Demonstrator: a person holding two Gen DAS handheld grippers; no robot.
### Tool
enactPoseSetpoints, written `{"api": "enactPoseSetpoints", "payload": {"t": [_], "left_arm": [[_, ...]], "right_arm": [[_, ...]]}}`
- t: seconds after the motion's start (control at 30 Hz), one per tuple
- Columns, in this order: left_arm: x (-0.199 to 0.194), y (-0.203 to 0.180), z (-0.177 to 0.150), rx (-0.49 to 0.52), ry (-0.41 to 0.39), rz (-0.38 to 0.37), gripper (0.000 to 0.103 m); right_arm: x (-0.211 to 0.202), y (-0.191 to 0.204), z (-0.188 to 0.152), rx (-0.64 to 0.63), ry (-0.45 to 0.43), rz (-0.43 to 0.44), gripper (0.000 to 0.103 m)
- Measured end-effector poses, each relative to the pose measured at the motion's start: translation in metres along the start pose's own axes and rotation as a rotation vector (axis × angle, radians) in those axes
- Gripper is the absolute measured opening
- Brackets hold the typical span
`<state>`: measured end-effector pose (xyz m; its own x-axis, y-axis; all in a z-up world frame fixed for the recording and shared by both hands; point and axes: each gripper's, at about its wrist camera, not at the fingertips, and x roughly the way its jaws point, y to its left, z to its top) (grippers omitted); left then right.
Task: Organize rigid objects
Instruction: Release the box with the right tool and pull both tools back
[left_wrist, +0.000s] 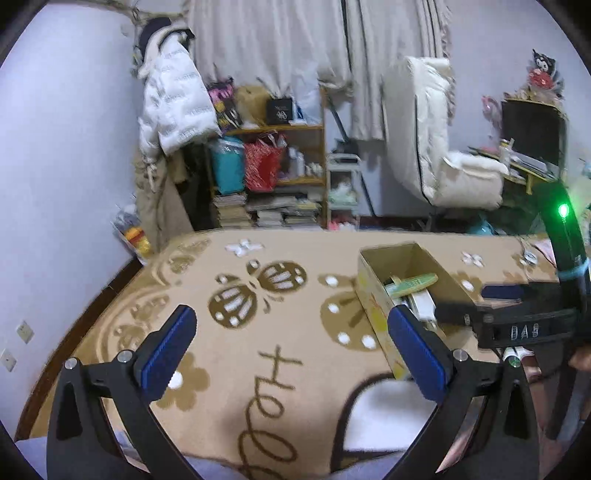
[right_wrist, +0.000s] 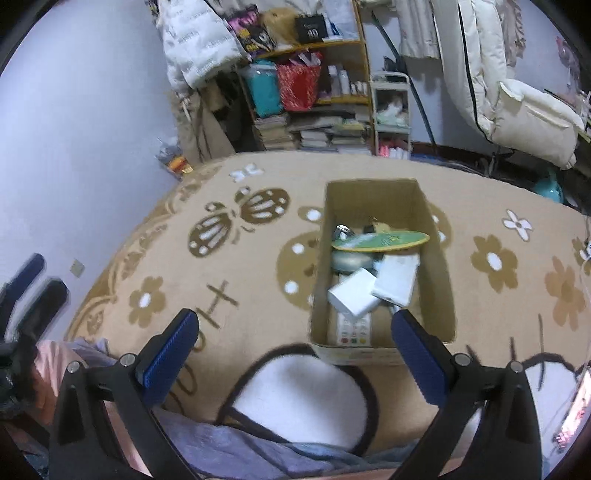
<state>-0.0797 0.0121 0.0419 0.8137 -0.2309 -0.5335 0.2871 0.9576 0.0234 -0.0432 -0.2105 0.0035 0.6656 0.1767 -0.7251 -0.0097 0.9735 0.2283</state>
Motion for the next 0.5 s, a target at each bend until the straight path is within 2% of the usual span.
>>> {"api": "enactPoseSetpoints", "payload": {"t": [0.07, 0.17, 0.27, 0.33, 0.4, 0.5], "left_arm": [[0.002, 0.003, -0.006, -0.028, 0.033, -0.046, 0.102], [0.006, 0.006, -0.016, -0.033, 0.060, -0.028, 0.102], [0.006, 0.005, -0.022, -0.016, 0.070, -0.018, 0.102], [0.005, 0.004, -0.023, -0.010, 0.071, -0.029, 0.102], [0.002, 0.002, -0.024, 0.000, 0.069, -0.034, 0.102], [0.000, 0.001, -0.022, 0.003, 0.060, -0.021, 0.102]], "right_arm": [[-0.002, 0.006, -0.002, -0.024, -0.037, -0.027, 0.103], [-0.008, 0.012, -0.007, -0.039, -0.104, -0.058, 0.103], [-0.016, 0.012, -0.010, -0.015, -0.153, 0.039, 0.103], [-0.022, 0.017, -0.011, -0.035, -0.193, 0.029, 0.103], [-0.027, 0.021, -0.011, -0.053, -0.221, 0.060, 0.103], [-0.024, 0.023, -0.008, -0.026, -0.197, 0.101, 0.103]]}}
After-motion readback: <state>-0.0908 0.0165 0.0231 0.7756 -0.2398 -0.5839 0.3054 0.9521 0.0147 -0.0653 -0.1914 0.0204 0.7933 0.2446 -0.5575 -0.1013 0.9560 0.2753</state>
